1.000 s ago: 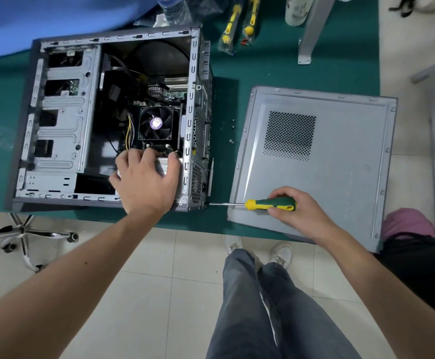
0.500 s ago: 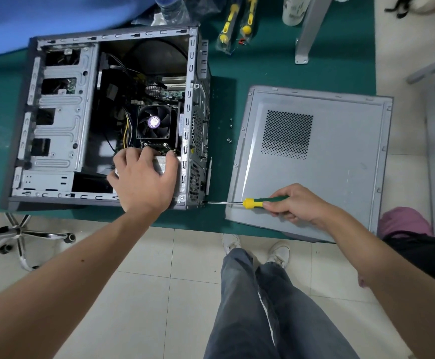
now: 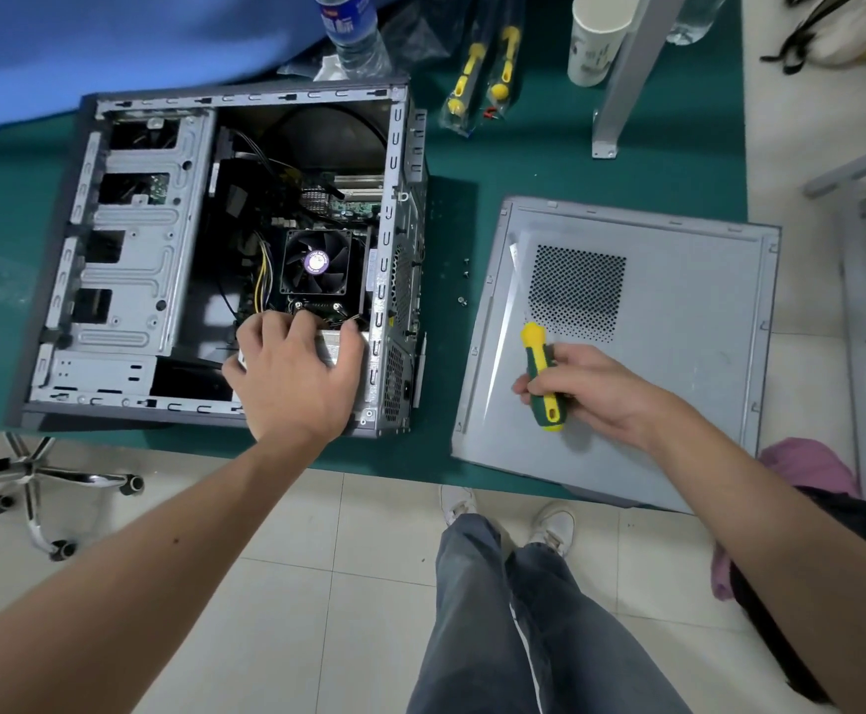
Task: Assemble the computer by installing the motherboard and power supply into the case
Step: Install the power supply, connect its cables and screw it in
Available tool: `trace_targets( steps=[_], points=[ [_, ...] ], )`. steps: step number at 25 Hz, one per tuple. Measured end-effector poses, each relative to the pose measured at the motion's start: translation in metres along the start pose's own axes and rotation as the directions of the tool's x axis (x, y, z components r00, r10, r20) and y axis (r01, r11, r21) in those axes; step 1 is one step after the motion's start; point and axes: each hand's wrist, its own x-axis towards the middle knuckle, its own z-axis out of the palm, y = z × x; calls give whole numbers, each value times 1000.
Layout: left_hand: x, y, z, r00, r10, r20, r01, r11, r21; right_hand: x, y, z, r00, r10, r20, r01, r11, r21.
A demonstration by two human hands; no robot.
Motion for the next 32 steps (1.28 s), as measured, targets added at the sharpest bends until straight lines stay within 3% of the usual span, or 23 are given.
trace_targets(
  steps=[2, 5, 8, 12, 17, 23, 28, 32],
  points=[
    [0, 1, 0, 1000, 6, -3, -6, 1000, 1, 22, -26, 19, 978, -90, -191, 53, 981, -188],
    [-1, 0, 0, 1000, 8, -2, -8, 1000, 8, 57, -51, 43, 896, -202, -395, 91, 955, -282],
    [-1, -1, 2, 1000, 12, -1, -12, 1000, 16, 81, -56, 55, 843, -261, -470, 10, 882, -470],
    [-1, 0, 3, 1000, 15, 4, -15, 1000, 19, 99, -53, 62, 805, -256, -536, -76, 850, -521],
    [-2, -2, 3, 1000, 5, 9, -5, 999, 38, 112, -51, 68, 781, -241, -576, -123, 846, -519],
    [-2, -2, 3, 999, -4, 33, 4, 1000, 28, 94, -39, 66, 793, -261, -550, -26, 888, -458],
    [-1, -5, 4, 999, -4, 49, 3, 1000, 19, 43, -41, 87, 883, -122, -453, 106, 992, -62],
    [-1, -9, 6, 996, -1, 88, 1, 1000, -7, -2, -55, 104, 933, -117, -340, 127, 992, 6]
  ],
)
